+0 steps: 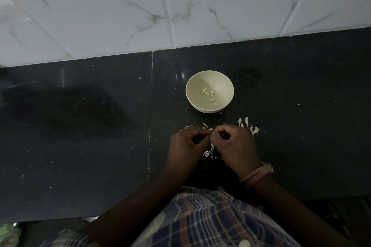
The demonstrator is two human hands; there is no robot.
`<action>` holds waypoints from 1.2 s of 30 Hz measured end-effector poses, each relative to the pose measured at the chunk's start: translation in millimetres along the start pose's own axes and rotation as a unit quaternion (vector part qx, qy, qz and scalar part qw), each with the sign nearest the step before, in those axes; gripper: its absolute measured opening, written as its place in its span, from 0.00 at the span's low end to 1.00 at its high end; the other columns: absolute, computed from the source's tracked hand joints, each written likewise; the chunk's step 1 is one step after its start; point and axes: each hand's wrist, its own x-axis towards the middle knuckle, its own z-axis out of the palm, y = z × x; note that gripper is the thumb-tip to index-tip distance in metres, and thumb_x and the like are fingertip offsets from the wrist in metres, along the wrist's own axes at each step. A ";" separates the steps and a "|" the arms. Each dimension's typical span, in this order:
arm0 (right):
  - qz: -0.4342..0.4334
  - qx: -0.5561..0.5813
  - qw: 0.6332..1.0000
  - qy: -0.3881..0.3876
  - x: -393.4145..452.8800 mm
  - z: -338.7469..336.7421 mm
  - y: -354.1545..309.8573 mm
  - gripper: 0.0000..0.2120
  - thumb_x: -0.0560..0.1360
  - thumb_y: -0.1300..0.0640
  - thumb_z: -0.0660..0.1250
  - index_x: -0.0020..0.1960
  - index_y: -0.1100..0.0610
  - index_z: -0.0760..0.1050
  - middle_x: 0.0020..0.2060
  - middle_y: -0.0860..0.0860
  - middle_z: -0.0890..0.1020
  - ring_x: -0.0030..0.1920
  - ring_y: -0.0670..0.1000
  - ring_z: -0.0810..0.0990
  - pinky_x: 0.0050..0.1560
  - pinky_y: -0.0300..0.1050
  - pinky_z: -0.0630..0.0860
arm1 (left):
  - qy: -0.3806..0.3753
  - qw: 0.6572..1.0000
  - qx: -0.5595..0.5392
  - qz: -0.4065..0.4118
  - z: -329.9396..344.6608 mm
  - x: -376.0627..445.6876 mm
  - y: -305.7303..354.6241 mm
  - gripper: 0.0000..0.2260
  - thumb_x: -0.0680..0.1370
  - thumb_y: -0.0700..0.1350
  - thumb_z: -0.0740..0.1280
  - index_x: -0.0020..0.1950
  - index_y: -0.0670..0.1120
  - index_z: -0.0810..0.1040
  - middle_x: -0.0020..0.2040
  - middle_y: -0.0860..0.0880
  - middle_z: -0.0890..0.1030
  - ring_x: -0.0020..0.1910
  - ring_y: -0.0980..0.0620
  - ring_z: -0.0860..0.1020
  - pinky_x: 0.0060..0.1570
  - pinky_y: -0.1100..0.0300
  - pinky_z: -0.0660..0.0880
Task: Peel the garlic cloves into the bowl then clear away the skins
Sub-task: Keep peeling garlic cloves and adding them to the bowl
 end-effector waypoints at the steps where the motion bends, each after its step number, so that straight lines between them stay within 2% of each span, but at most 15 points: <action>1: 0.002 -0.002 1.000 0.003 0.4 0.2 0.1 0.10 0.72 0.61 0.71 0.35 0.50 0.81 0.26 0.44 0.79 0.28 0.41 0.76 0.32 0.33 0.69 | -0.003 1.000 -0.006 -0.004 1.1 0.2 0.2 0.08 0.74 0.39 0.76 0.50 0.50 0.89 0.43 0.57 0.87 0.43 0.61 0.84 0.46 0.61 0.80; 6: 0.034 0.008 0.999 0.010 2.8 -2.4 -1.1 0.07 0.72 0.61 0.71 0.37 0.53 0.82 0.27 0.45 0.81 0.28 0.41 0.77 0.32 0.34 0.71 | -0.015 1.000 -0.010 -0.014 4.1 1.8 -1.2 0.08 0.76 0.40 0.75 0.51 0.50 0.88 0.45 0.57 0.87 0.45 0.60 0.85 0.51 0.55 0.82; 9: 0.077 0.082 0.994 -0.015 3.2 -7.0 -5.2 0.04 0.75 0.63 0.69 0.42 0.58 0.82 0.25 0.49 0.79 0.24 0.47 0.76 0.27 0.42 0.72 | -0.016 0.999 -0.026 -0.028 5.8 1.8 -0.3 0.07 0.77 0.39 0.73 0.50 0.50 0.87 0.45 0.58 0.87 0.46 0.60 0.85 0.52 0.55 0.82; 11: 0.106 0.138 0.984 -0.034 2.9 -9.3 -8.1 0.05 0.77 0.64 0.67 0.44 0.62 0.81 0.26 0.53 0.78 0.24 0.52 0.74 0.24 0.43 0.71 | -0.024 0.997 -0.052 -0.043 7.4 1.2 0.2 0.08 0.78 0.37 0.72 0.51 0.50 0.85 0.46 0.56 0.87 0.48 0.59 0.85 0.53 0.52 0.81; 15: 0.140 0.196 0.969 -0.047 4.5 -6.5 -5.2 0.08 0.79 0.64 0.65 0.44 0.65 0.80 0.26 0.56 0.76 0.22 0.51 0.70 0.22 0.42 0.68 | -0.035 0.990 -0.123 -0.065 9.8 0.3 -1.7 0.08 0.79 0.35 0.69 0.54 0.45 0.84 0.49 0.50 0.87 0.50 0.52 0.85 0.55 0.52 0.81; 19: 0.196 0.276 0.940 -0.042 8.6 1.4 3.8 0.09 0.80 0.65 0.63 0.43 0.65 0.78 0.27 0.55 0.74 0.23 0.50 0.68 0.22 0.41 0.63 | -0.017 0.951 -0.276 -0.137 11.9 -2.5 -1.9 0.06 0.81 0.35 0.67 0.56 0.39 0.81 0.49 0.41 0.87 0.49 0.46 0.85 0.52 0.53 0.81; 22: 0.240 0.296 0.924 -0.029 9.6 1.8 9.6 0.10 0.79 0.65 0.63 0.39 0.63 0.75 0.29 0.55 0.73 0.25 0.49 0.69 0.24 0.41 0.65 | -0.002 0.901 -0.388 -0.196 9.9 1.9 -3.7 0.07 0.81 0.35 0.65 0.57 0.40 0.80 0.55 0.41 0.86 0.57 0.45 0.84 0.58 0.52 0.80; 24: 0.251 0.285 0.925 -0.017 8.7 -0.9 13.9 0.10 0.79 0.65 0.64 0.39 0.61 0.75 0.30 0.56 0.75 0.26 0.50 0.71 0.25 0.43 0.68 | 0.002 0.876 -0.431 -0.218 7.5 5.9 -5.6 0.07 0.81 0.36 0.65 0.57 0.42 0.80 0.56 0.43 0.86 0.57 0.47 0.83 0.60 0.53 0.79; 28: 0.207 0.245 0.947 0.002 5.4 -2.8 15.8 0.05 0.80 0.67 0.63 0.49 0.66 0.77 0.34 0.57 0.80 0.28 0.48 0.77 0.28 0.42 0.77 | 0.010 0.848 -0.470 -0.247 7.9 6.8 -3.1 0.08 0.81 0.36 0.66 0.56 0.41 0.82 0.47 0.46 0.84 0.44 0.53 0.82 0.47 0.62 0.81; 31: 0.156 0.186 0.970 0.008 4.4 -1.5 14.9 0.06 0.79 0.68 0.61 0.49 0.66 0.77 0.33 0.56 0.81 0.28 0.49 0.79 0.29 0.44 0.78 | 0.013 0.833 -0.489 -0.258 8.9 4.2 1.0 0.07 0.81 0.35 0.65 0.56 0.39 0.81 0.45 0.45 0.84 0.42 0.53 0.82 0.46 0.63 0.82; 36: 0.056 0.068 0.996 0.020 2.1 -2.6 13.8 0.10 0.79 0.53 0.69 0.42 0.58 0.79 0.31 0.53 0.83 0.30 0.50 0.82 0.35 0.49 0.80 | 0.027 0.828 -0.495 -0.263 7.3 2.7 -0.9 0.07 0.80 0.34 0.66 0.57 0.39 0.79 0.44 0.44 0.85 0.42 0.51 0.84 0.44 0.62 0.82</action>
